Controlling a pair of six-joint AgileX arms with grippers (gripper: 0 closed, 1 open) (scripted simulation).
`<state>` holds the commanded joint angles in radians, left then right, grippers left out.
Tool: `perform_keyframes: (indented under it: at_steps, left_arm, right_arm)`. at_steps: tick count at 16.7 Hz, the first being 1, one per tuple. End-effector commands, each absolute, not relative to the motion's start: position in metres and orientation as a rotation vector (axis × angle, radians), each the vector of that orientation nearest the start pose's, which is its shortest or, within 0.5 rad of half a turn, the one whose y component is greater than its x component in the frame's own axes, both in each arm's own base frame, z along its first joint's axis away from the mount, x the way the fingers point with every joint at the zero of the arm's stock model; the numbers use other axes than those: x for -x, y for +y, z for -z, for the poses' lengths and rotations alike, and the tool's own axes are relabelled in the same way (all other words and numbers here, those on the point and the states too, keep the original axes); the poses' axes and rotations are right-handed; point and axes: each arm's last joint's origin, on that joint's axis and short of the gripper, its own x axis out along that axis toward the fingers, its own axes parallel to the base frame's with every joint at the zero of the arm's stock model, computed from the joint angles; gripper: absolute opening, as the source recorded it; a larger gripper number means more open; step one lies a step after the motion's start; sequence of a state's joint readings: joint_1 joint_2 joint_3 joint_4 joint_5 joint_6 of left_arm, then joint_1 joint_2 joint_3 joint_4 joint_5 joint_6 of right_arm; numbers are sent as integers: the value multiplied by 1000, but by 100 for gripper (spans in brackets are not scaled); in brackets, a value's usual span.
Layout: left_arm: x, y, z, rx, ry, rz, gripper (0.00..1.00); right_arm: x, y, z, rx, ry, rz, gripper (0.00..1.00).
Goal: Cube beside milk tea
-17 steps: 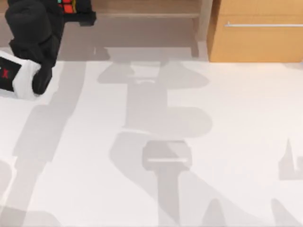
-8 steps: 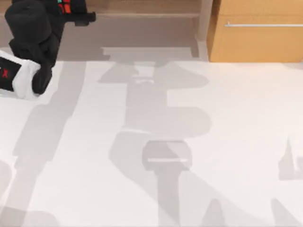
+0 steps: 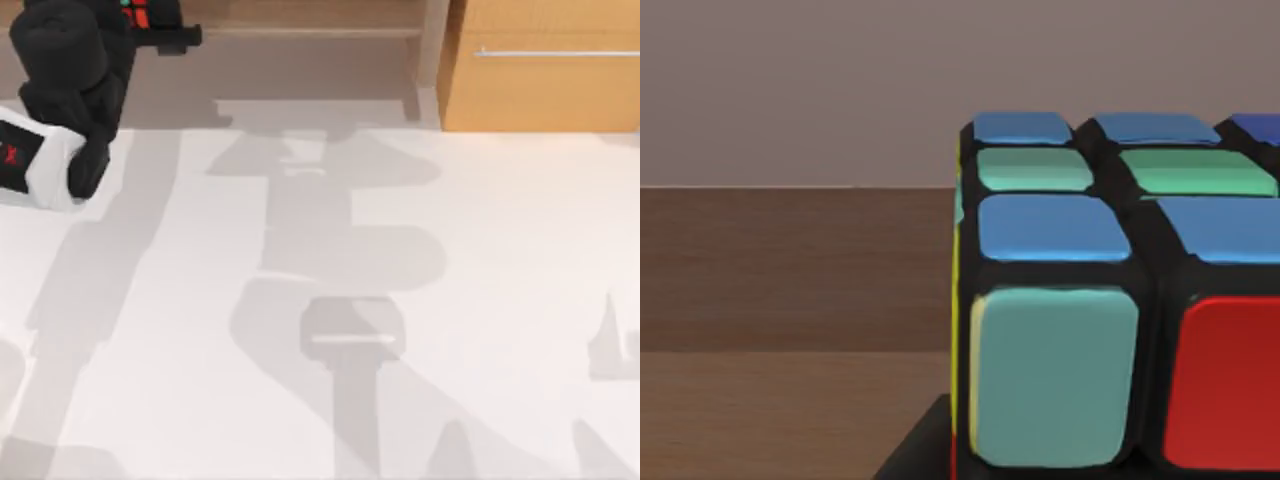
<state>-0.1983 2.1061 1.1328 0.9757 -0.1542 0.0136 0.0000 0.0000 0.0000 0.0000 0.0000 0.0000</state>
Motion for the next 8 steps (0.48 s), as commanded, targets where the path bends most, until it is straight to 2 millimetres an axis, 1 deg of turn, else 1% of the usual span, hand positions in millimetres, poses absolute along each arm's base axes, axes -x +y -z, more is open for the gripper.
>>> perform_keyframes:
  at_steps: [8]
  left_arm:
    - [-438, -80, -167, -1, -1, 22, 0]
  right_arm:
    - [-106, -1, -160, 0, 0, 0, 100]
